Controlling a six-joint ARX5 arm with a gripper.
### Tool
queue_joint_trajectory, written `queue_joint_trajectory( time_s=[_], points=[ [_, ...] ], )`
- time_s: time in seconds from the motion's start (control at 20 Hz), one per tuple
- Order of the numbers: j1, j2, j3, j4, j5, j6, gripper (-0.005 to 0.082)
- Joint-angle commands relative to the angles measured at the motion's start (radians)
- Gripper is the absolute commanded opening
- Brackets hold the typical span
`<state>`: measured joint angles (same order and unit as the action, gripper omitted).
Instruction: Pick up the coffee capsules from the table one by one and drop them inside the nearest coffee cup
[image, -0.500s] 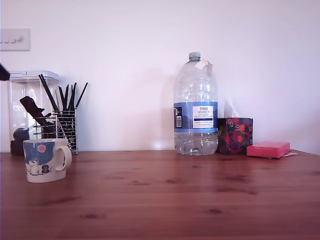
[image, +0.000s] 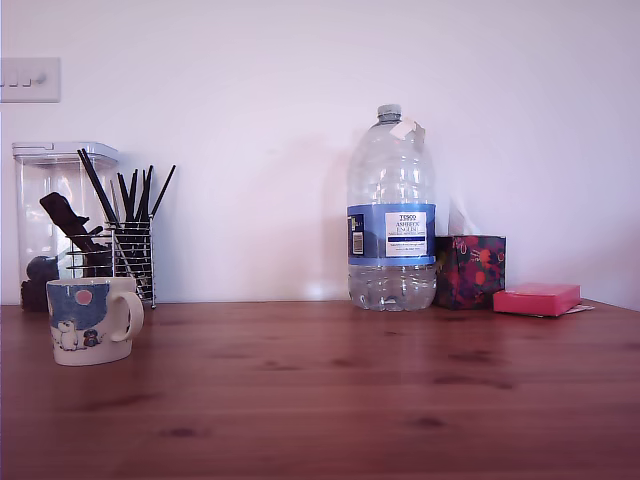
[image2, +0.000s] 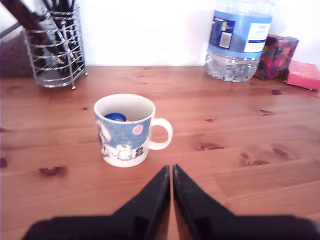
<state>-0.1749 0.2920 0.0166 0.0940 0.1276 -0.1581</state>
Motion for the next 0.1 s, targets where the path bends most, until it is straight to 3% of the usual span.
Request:
queue_joint_trajectory(
  time_s=[0.0,0.05],
  points=[
    [0.003,-0.024,-0.016,-0.001,-0.005,-0.011,-0.0019],
    [0.002,-0.033,-0.016,-0.005,-0.005,-0.01,-0.0019]
  ],
)
